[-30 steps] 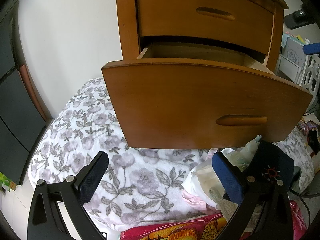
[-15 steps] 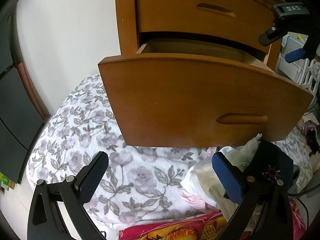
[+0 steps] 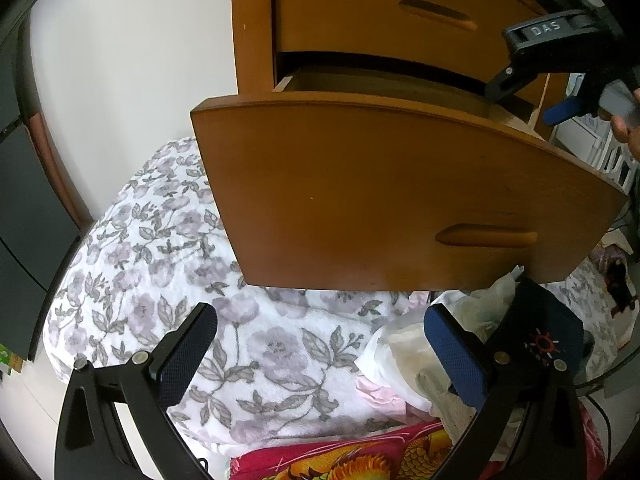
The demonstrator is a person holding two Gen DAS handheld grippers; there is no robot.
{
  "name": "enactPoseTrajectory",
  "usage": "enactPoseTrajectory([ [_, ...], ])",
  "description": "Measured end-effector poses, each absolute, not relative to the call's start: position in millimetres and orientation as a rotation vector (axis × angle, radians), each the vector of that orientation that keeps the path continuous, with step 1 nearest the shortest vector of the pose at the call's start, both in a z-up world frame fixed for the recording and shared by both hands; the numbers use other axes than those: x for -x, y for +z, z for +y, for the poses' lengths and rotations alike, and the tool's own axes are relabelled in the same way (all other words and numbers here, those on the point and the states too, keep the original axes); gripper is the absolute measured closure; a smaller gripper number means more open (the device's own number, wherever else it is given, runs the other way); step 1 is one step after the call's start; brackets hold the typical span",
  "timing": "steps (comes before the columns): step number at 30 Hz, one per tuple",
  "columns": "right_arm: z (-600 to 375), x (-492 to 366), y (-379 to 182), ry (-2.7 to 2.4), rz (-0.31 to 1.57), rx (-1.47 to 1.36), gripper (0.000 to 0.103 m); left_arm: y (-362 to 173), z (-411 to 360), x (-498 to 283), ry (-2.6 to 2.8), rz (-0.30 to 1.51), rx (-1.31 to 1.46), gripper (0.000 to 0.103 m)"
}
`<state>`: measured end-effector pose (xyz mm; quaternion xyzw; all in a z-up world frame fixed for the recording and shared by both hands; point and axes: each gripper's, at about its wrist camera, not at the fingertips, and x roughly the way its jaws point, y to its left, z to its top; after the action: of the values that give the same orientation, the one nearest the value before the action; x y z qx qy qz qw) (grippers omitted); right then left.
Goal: Organize soft objects
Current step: 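Move the open right tool back into the drawer toward the black lace cloth, then close the right tool on the black lace cloth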
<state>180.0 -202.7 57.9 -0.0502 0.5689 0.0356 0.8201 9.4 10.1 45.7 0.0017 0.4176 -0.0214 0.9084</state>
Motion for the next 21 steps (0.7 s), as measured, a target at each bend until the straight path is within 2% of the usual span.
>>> enactPoseTrajectory([
  [11,-203.3,-208.8,26.9,0.054,1.3,0.089,0.0,40.7,14.3,-15.7,-0.062,0.891,0.029,0.0],
  [21,-186.4,-224.3,-0.3,0.1,1.419,0.139,0.006,37.9,17.6,-19.0,-0.074,0.909,0.054,0.0],
])
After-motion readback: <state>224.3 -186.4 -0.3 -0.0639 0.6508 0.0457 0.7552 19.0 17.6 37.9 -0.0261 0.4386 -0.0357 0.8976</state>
